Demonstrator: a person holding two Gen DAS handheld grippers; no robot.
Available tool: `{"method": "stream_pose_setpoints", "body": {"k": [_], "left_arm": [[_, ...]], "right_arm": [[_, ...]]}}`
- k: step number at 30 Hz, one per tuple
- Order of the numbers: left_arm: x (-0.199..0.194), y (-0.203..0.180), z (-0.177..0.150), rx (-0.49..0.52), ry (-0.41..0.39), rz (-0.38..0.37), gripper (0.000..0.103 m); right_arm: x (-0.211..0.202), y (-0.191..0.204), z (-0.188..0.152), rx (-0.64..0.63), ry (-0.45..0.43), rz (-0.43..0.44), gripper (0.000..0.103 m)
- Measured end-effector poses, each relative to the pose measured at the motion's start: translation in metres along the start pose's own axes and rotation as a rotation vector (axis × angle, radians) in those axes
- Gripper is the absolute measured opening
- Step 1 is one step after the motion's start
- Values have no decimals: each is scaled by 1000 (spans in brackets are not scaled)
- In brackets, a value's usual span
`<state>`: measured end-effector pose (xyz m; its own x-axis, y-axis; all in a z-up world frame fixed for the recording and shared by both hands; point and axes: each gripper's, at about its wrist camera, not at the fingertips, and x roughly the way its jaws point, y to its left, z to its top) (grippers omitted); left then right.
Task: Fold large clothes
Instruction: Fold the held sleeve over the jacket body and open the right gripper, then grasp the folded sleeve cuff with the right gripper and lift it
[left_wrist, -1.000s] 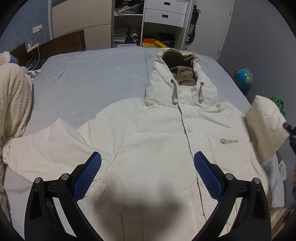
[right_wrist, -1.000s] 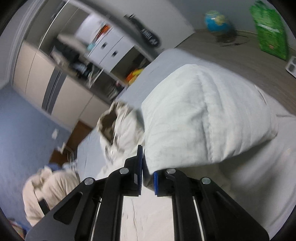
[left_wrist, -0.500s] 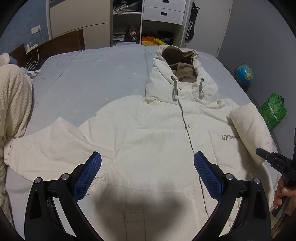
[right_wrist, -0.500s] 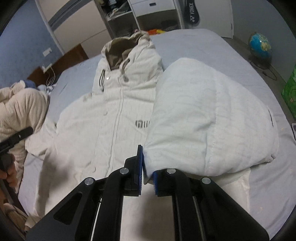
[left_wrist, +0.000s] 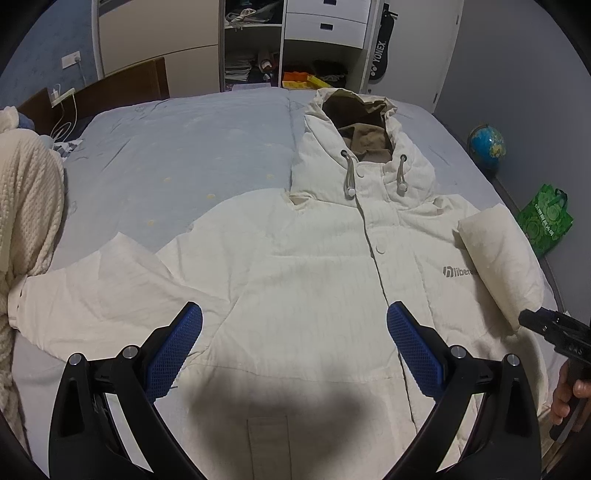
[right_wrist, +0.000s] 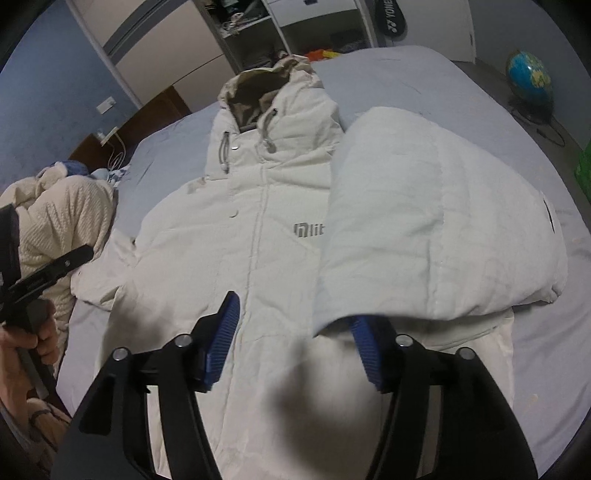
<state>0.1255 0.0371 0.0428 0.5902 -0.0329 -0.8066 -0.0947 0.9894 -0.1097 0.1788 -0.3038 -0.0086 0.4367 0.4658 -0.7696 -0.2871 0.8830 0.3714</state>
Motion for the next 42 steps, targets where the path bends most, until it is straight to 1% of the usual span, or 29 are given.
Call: {"method": "stream_pose_setpoints", "body": {"k": [12,15,17,20,21,23,24,25,29,31,36,42], "left_arm": [[-2,1,0,-3,-2,3,96],[-1,1,0,3,7,9,96],[-1,1,0,6,10,14,96],[-2,1,-1,5,14,13,96],[-2,1,-1,5,13,14,96],[-2,1,-1,5,14,14,96],[-2,1,-1,3,14,13,96],[-3,1,-1,2,14,13,96],[-2,0,-2,1,19,11,96],[-3,-1,-3,8,21,10,96],[-1,-3,-4,19,26,17,96],[2,-4,-3,13,33,19,96]], "right_arm": [[-27,4,-11,6,1,48,64],[-39,2,-13,9,-24,48,64],[-49,-6,-13,40,-56,42,64],[-63,-31,-10,149,-122,11,65],[-67,-45,-9,216,-140,-3,65],[-70,-69,-10,334,-148,-21,65],[-71,-88,-14,434,-152,-13,65],[-70,-101,-17,508,-153,4,65],[-58,-158,-39,848,-141,123,65],[-53,-176,-47,960,-158,158,65],[-35,-202,-51,1099,-218,174,65],[-1,-209,-45,1132,-200,117,65]]}}
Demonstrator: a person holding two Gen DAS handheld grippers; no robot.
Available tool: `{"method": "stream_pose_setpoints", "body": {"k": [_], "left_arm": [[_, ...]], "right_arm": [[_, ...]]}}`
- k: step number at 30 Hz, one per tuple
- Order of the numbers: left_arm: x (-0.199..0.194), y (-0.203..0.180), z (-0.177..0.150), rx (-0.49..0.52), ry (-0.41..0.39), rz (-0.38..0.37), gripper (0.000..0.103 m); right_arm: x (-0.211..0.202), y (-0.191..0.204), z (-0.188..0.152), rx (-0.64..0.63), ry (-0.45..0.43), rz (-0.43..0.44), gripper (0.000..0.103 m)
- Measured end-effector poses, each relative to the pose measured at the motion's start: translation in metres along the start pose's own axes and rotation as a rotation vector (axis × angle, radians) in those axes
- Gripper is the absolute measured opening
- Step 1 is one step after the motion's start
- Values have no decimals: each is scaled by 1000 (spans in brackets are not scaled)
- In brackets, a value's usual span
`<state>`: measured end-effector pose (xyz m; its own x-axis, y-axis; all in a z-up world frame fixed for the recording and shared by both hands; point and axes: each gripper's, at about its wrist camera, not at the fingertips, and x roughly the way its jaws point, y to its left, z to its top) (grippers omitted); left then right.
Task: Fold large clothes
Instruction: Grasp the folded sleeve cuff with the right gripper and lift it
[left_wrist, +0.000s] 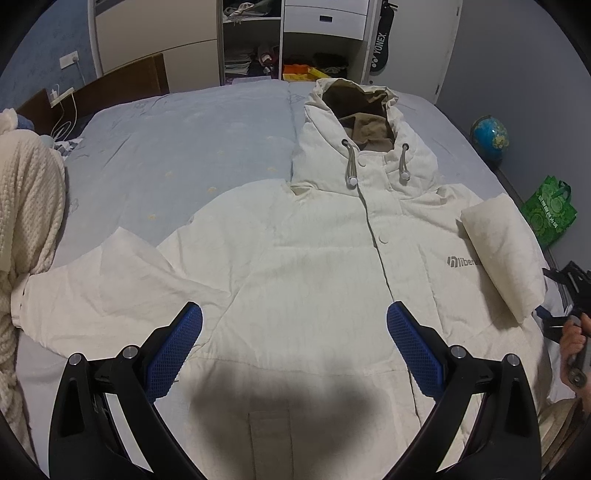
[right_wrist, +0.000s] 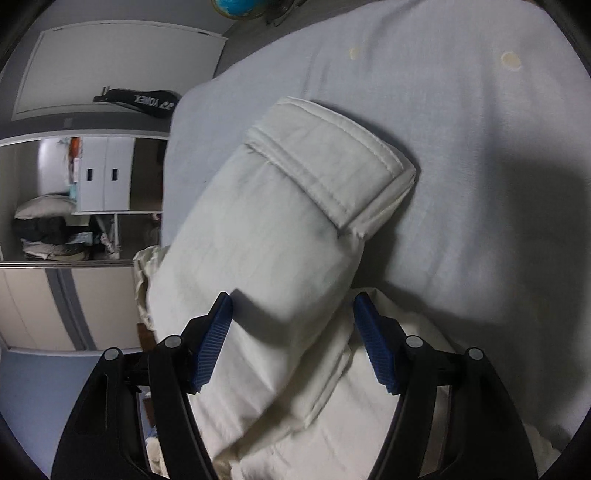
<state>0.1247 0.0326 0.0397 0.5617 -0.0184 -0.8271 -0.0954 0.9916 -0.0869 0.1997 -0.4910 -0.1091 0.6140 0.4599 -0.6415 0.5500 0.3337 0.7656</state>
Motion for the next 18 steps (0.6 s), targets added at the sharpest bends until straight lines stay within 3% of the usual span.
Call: {"method": "stream_pose_setpoints", "body": {"k": [2,6,9,12,18], "left_arm": [[1,0,0,1,0,7,96],[3,2,2,-5,0,2,96],[3,2,2,-9,-3,-6,96],[0,2,2,-6,-8,-8,96],[-7,7,4,-35,-23,-17,96]], "right_arm": [[8,1,4,-4,-15,-14,64],[5,10,6,-68,-64,-12,31],[0,20,5,-123,-95,-2,18],[-11,35,-2,-190,-119,23,14],[-22,102,-35,-475,-124,71,11]]}}
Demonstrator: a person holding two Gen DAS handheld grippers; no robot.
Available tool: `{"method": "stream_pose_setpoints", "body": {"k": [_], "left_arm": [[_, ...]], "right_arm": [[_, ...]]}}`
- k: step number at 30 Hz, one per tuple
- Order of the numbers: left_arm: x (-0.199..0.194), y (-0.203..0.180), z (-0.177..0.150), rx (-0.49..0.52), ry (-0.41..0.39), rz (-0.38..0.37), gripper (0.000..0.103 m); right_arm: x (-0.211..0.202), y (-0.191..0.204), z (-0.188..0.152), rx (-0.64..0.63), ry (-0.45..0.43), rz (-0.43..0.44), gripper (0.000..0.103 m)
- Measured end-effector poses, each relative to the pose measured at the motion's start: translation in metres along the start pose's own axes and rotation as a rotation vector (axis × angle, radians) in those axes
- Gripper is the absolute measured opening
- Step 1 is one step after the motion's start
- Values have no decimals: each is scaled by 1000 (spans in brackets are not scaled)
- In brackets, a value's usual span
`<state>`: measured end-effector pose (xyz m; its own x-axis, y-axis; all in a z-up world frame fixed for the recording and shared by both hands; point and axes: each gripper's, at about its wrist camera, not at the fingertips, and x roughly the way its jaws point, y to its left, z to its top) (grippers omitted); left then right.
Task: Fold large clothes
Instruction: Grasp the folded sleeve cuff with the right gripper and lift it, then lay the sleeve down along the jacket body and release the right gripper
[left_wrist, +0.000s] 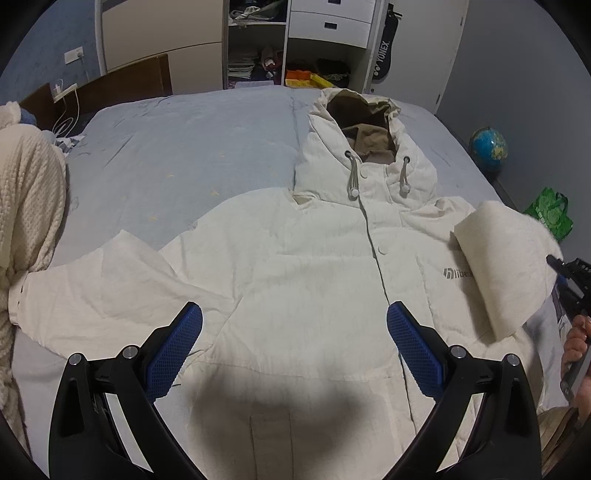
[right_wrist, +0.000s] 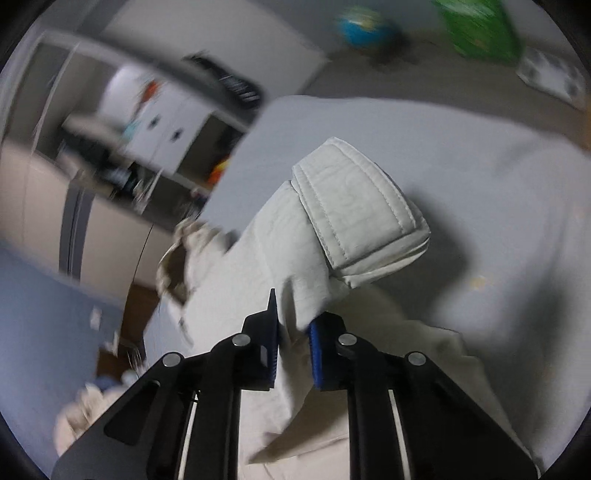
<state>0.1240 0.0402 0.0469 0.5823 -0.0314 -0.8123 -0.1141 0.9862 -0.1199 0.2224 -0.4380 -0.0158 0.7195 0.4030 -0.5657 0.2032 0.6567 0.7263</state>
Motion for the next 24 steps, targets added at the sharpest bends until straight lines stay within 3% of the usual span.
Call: {"method": "stream_pose_setpoints", "body": {"k": [6,11,17,24], "left_arm": [[-5,3,1,-8,-11,1,96],[-7,14,2,-34,-9,10,96],[-9,27,2,-63,-8,20,96],[-3,33,3,-84,9,37,96]], "right_arm": [[5,93,-29,-343,60,28,11],[25,156,-82,-657,131,7,11],[48,182,-155,-942,216,-26,11],[69,193,-212,-1100,315,-11,11]]}}
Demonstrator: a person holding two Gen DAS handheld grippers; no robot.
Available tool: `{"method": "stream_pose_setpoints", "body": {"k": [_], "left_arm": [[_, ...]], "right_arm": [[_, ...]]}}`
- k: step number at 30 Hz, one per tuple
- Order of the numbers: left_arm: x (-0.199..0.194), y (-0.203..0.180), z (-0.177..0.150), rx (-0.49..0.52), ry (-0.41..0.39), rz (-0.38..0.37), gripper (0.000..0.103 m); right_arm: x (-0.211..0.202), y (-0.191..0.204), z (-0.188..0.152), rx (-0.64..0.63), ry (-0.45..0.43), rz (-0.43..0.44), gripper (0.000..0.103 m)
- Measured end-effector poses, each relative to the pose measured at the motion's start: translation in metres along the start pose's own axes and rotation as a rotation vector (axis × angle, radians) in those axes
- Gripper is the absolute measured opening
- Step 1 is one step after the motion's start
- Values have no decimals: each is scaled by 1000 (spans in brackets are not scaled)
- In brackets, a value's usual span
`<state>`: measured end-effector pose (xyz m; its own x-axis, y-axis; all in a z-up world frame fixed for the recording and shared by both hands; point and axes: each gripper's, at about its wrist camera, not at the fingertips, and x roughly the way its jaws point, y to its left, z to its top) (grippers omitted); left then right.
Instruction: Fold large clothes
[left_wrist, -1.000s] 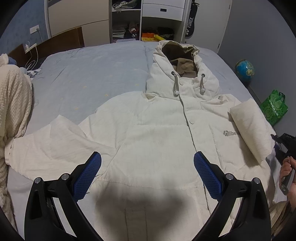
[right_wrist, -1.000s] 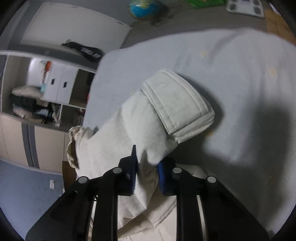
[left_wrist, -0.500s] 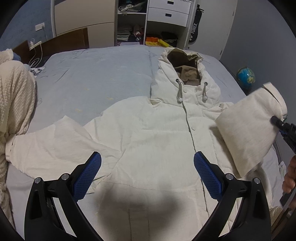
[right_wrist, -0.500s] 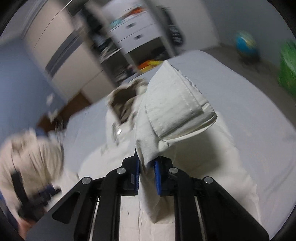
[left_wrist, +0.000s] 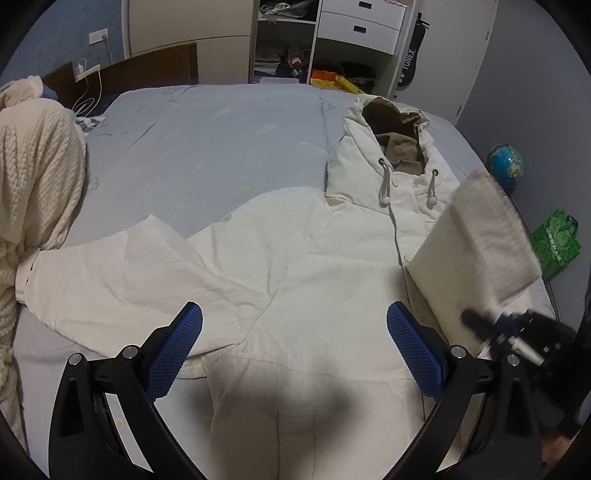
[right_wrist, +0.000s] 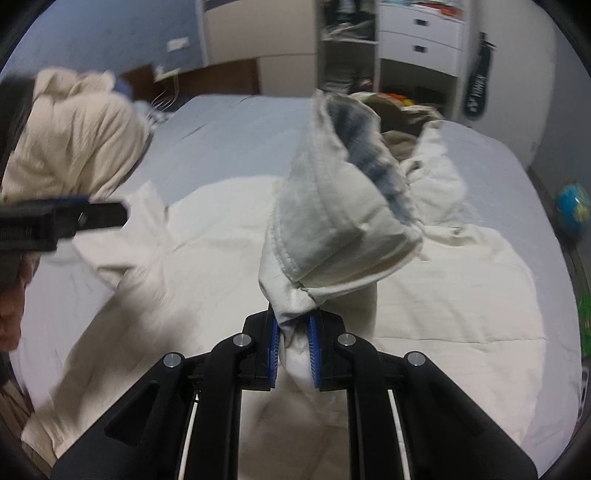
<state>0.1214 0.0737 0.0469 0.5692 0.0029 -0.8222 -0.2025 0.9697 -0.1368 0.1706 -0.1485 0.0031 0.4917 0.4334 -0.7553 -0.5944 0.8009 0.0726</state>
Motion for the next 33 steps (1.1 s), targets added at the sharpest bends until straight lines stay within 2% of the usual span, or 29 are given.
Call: {"method": "stream_pose_setpoints", "body": {"k": [4,9,15,19,24,30,33], "left_arm": [[2,2,0,-1,4,13,96],[4,7,-1,-14,10,27,96],[6,8,-3,-19,21,30,96],[9,5,-4,-8,26,36,96],[15,1,-8,9,48,43,96],[27,2,-17,-11,96,12,96],[39,-5,-25,14,148,-23,96]], "right_arm": [[15,22,-2,-68,47,22,18],[15,33,-14,-86,77,90,42],[-16,32,-29,-81,56,182,51],[-46,15,-35,-48,24,197,56],[-69,-24,-36,55,-19,161,59],[-68,-71,-50,198,-47,92,60],[-57,-94,-58,273,6,12,60]]}}
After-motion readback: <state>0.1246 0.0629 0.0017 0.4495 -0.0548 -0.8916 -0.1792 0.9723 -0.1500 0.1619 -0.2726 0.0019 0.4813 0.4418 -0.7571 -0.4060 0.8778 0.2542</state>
